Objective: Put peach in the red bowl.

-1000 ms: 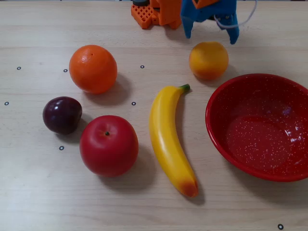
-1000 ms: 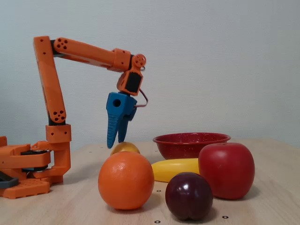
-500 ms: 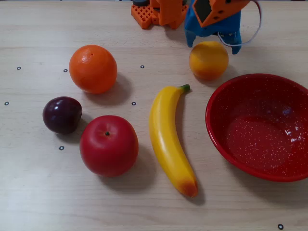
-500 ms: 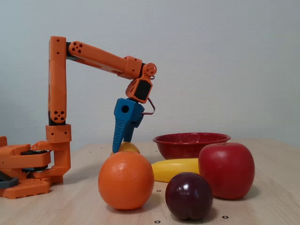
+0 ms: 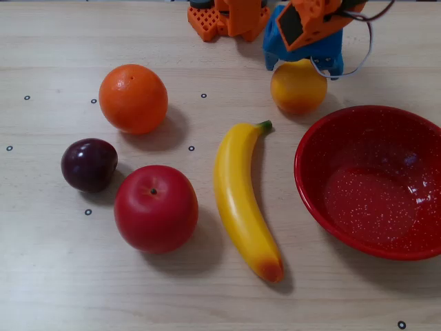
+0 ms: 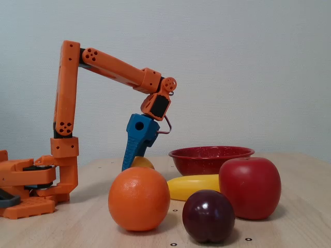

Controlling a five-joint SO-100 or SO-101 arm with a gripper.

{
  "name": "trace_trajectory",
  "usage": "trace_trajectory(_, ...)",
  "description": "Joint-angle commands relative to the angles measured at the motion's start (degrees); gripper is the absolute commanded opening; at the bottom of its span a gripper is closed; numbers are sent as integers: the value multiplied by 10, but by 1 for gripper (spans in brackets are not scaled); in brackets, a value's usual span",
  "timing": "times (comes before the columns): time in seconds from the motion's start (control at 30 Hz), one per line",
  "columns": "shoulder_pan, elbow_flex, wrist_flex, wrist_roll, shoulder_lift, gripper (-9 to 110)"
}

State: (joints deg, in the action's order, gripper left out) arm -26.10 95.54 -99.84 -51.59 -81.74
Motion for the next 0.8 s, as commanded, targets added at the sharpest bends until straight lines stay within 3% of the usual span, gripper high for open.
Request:
trace_trajectory(0.0, -1, -63, -5, -25, -7, 40)
trace_trajectory(0.77, 35, -116, -1, -61, 74, 39)
